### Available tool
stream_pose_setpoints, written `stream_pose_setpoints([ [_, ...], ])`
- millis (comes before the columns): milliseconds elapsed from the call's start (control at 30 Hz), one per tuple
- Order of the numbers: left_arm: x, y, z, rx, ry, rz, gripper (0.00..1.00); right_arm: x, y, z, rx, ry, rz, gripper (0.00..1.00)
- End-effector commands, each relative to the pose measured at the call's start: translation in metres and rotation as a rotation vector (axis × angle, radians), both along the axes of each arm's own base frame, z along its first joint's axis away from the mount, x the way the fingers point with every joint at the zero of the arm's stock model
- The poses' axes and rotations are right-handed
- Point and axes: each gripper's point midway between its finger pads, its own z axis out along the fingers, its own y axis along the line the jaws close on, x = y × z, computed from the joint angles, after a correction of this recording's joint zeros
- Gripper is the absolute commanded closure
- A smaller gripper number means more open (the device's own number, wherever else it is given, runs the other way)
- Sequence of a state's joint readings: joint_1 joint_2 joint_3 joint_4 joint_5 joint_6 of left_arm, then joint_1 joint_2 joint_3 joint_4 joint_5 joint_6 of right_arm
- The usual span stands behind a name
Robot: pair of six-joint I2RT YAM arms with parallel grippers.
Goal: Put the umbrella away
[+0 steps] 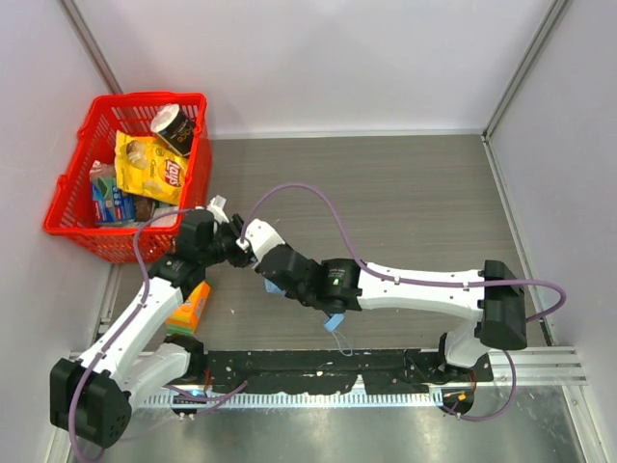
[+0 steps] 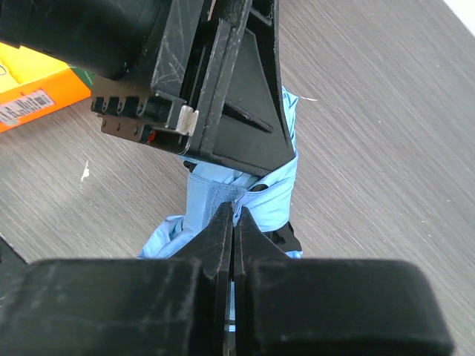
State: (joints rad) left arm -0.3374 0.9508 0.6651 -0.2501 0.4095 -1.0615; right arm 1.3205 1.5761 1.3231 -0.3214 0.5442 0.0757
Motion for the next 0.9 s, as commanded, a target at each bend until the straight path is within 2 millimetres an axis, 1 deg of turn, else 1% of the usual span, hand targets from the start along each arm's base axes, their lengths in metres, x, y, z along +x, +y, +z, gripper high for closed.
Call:
stream_pose_setpoints([
  [0, 0.019, 0.003, 0.045, -0.099, -0.112, 0.094, 1.00, -0.019, 0.030, 0.026, 0.086, -0.045, 0.057, 0.99],
  [100, 0.018, 0.002, 0.058, -0.133, -0.129, 0.093, 1.00, -0.027, 0.034, 0.019, 0.101, -0.008, 0.095, 0.99],
  [167, 0.017, -0.001, 0.068, -0.164, -0.145, 0.080, 1.00, -0.036, 0.039, 0.016, 0.108, 0.025, 0.150, 0.99],
  [200, 0.017, -0.002, 0.073, -0.180, -0.151, 0.076, 1.00, -0.043, 0.042, 0.013, 0.116, 0.053, 0.186, 0.99],
  [233, 0.017, -0.004, 0.077, -0.195, -0.157, 0.067, 1.00, -0.042, 0.042, 0.011, 0.130, 0.078, 0.203, 0.99],
  [267, 0.016, -0.006, 0.079, -0.210, -0.159, 0.059, 1.00, -0.048, 0.047, 0.011, 0.161, 0.124, 0.238, 0.99],
  [300, 0.015, -0.008, 0.083, -0.225, -0.165, 0.049, 1.00, -0.047, 0.045, 0.008, 0.173, 0.152, 0.234, 0.99],
  [333, 0.016, -0.009, 0.087, -0.241, -0.176, 0.043, 1.00, -0.051, 0.047, 0.005, 0.181, 0.186, 0.264, 0.99],
  [367, 0.014, -0.011, 0.090, -0.255, -0.184, 0.031, 1.00, -0.046, 0.045, 0.005, 0.197, 0.211, 0.252, 0.99],
  [400, 0.014, -0.013, 0.093, -0.275, -0.194, 0.025, 1.00, -0.050, 0.046, 0.008, 0.214, 0.236, 0.279, 0.99],
  [433, 0.014, -0.014, 0.098, -0.303, -0.211, 0.019, 1.00, -0.050, 0.044, 0.003, 0.230, 0.280, 0.289, 0.98],
  [467, 0.012, -0.016, 0.101, -0.326, -0.220, 0.009, 1.00, -0.048, 0.044, 0.012, 0.268, 0.284, 0.292, 0.97],
  [500, 0.012, -0.016, 0.102, -0.342, -0.222, 0.007, 1.00, -0.047, 0.041, 0.006, 0.275, 0.308, 0.289, 0.95],
  [533, 0.010, -0.018, 0.104, -0.377, -0.225, -0.002, 1.00, -0.044, 0.039, 0.011, 0.311, 0.334, 0.284, 0.93],
  [567, 0.011, -0.019, 0.104, -0.380, -0.226, -0.001, 1.00, -0.049, 0.040, 0.012, 0.320, 0.355, 0.314, 0.91],
  [633, 0.011, -0.018, 0.103, -0.386, -0.224, 0.004, 1.00, -0.050, 0.041, 0.011, 0.337, 0.388, 0.316, 0.90],
  [700, 0.012, -0.018, 0.105, -0.390, -0.231, 0.006, 1.00, -0.048, 0.040, 0.005, 0.349, 0.428, 0.317, 0.87],
  [733, 0.012, -0.018, 0.106, -0.391, -0.232, 0.005, 1.00, -0.047, 0.038, 0.000, 0.354, 0.455, 0.311, 0.85],
  [767, 0.012, -0.018, 0.107, -0.391, -0.235, 0.004, 1.00, -0.046, 0.038, 0.002, 0.373, 0.458, 0.316, 0.83],
  [800, 0.011, -0.018, 0.107, -0.391, -0.236, 0.002, 1.00, -0.048, 0.036, 0.000, 0.382, 0.483, 0.321, 0.79],
  [867, 0.012, -0.018, 0.107, -0.393, -0.234, 0.006, 1.00, -0.044, 0.035, -0.003, 0.394, 0.502, 0.301, 0.76],
])
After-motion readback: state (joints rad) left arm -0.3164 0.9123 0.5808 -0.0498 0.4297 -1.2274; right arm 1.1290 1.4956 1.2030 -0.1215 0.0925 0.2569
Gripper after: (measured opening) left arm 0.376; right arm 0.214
